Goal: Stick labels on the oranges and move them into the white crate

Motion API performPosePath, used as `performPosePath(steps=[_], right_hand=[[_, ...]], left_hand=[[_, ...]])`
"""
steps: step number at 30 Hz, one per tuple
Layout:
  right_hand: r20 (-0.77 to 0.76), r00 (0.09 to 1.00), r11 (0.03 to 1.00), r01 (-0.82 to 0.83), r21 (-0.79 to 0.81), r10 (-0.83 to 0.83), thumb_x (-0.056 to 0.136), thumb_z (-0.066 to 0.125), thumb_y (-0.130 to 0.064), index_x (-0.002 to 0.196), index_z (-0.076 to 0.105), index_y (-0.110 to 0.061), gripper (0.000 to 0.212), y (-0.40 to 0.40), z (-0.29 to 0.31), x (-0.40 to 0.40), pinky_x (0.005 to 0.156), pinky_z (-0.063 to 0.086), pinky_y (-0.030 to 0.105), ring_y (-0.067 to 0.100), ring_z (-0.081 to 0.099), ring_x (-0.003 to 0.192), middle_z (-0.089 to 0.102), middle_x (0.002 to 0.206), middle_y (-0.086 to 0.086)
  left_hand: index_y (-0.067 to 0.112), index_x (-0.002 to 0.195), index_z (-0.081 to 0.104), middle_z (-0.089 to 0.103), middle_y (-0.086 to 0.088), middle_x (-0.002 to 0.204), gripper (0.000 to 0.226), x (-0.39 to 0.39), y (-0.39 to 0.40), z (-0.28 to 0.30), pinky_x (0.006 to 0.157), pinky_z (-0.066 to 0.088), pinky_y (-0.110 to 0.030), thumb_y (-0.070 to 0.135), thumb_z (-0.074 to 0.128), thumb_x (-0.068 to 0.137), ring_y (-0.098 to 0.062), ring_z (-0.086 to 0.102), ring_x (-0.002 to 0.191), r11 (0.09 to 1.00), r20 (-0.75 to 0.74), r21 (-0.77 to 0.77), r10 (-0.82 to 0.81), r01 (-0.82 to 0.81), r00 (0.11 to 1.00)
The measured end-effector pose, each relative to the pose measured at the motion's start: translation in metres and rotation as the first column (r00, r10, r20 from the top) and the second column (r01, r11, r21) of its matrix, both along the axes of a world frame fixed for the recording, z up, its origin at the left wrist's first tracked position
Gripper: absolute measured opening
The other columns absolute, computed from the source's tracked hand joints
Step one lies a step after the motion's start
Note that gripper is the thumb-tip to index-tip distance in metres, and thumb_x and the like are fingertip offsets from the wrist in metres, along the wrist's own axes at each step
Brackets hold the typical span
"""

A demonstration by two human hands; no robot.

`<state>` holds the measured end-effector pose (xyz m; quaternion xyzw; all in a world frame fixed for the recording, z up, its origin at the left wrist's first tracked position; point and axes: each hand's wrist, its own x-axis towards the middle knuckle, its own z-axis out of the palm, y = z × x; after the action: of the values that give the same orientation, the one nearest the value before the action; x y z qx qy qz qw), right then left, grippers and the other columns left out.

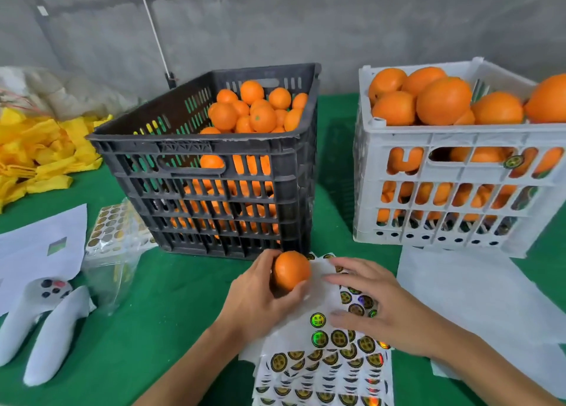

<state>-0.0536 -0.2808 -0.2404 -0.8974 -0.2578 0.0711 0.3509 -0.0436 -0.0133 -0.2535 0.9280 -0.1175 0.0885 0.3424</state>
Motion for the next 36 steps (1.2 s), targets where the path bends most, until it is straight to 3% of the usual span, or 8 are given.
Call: performPosePath(steps=[6, 11, 14, 22, 28, 32, 36], right_hand=[[0.025, 0.999, 0.999, -0.037, -0.024, 0.038, 0.083, 0.058, -0.08, 0.139, 0.05, -0.058, 0.06, 0.012, -0.008, -0.002, 0.119, 0.004, 0.03, -0.019, -0.004, 0.141, 0.015, 0.155, -0.043], [0.163, 0.984, 0.997, -0.068, -0.047, 0.075, 0.093, 0.052, -0.073, 0.138, 0.055, -0.052, 0.049, 0.019, -0.007, 0.0, 0.124, 0.004, 0.033, -0.007, 0.012, 0.147, 0.027, 0.156, -0.033], [0.257, 0.96, 0.993, -0.096, -0.071, 0.111, 0.097, 0.053, -0.065, 0.136, 0.059, -0.048, 0.043, 0.022, -0.008, -0.001, 0.123, 0.004, 0.029, -0.002, 0.021, 0.146, 0.035, 0.153, -0.026], [0.423, 0.889, 0.985, -0.154, -0.084, 0.175, 0.101, 0.062, -0.046, 0.129, 0.069, -0.038, 0.03, 0.025, -0.009, -0.002, 0.114, 0.033, 0.038, 0.008, 0.048, 0.123, 0.055, 0.126, -0.019], [0.592, 0.78, 0.977, -0.203, -0.067, 0.203, 0.1, 0.068, -0.032, 0.113, 0.077, -0.025, 0.017, 0.027, -0.012, -0.005, 0.096, 0.044, 0.032, 0.013, 0.057, 0.11, 0.065, 0.116, -0.013], [0.522, 0.839, 0.983, -0.185, 0.012, 0.152, 0.1, 0.067, -0.026, 0.106, 0.075, -0.025, 0.01, 0.024, -0.01, -0.011, 0.093, 0.046, 0.023, 0.001, 0.058, 0.105, 0.064, 0.11, -0.018], [0.233, 0.968, 0.92, -0.008, 0.392, -0.091, 0.1, 0.066, -0.025, 0.109, 0.074, -0.027, 0.012, 0.03, -0.003, -0.014, 0.1, 0.046, 0.022, 0.014, 0.063, 0.118, 0.066, 0.118, -0.015]], left_hand=[[0.054, 0.119, 0.039, 0.058, 0.03, 0.104, 0.058, 0.002, 0.0, -0.001, 0.065, 0.044, -0.009, 0.093, 0.051, 0.079, 0.013, 0.06, 0.091, 1.0, 0.005, 0.01, -0.022, 0.022, 1.0], [0.052, 0.122, 0.04, 0.059, 0.029, 0.106, 0.059, 0.003, -0.001, -0.004, 0.071, 0.057, -0.023, 0.092, 0.051, 0.08, 0.008, 0.063, 0.083, 1.0, 0.004, 0.015, -0.022, 0.022, 1.0], [0.049, 0.124, 0.041, 0.06, 0.025, 0.108, 0.063, 0.003, 0.0, -0.004, 0.073, 0.057, -0.026, 0.093, 0.049, 0.08, 0.007, 0.062, 0.084, 0.999, 0.006, 0.028, -0.015, 0.015, 1.0], [0.045, 0.124, 0.043, 0.06, 0.021, 0.109, 0.066, 0.003, 0.001, -0.004, 0.075, 0.055, -0.028, 0.093, 0.048, 0.08, 0.003, 0.062, 0.085, 0.999, 0.001, 0.038, -0.015, 0.015, 1.0], [0.047, 0.123, 0.042, 0.059, 0.023, 0.107, 0.063, 0.003, 0.001, -0.005, 0.074, 0.054, -0.025, 0.093, 0.049, 0.08, 0.01, 0.058, 0.086, 0.999, 0.01, 0.05, -0.011, 0.011, 1.0], [0.047, 0.123, 0.04, 0.057, 0.024, 0.11, 0.064, 0.003, 0.0, -0.005, 0.074, 0.054, -0.025, 0.094, 0.048, 0.08, 0.001, 0.061, 0.084, 0.998, 0.022, 0.061, -0.011, 0.009, 1.0], [0.049, 0.126, 0.039, 0.053, 0.027, 0.114, 0.066, 0.001, -0.001, -0.002, 0.074, 0.051, -0.019, 0.092, 0.053, 0.078, -0.003, 0.062, 0.086, 0.996, 0.051, 0.083, -0.042, 0.038, 0.998]])
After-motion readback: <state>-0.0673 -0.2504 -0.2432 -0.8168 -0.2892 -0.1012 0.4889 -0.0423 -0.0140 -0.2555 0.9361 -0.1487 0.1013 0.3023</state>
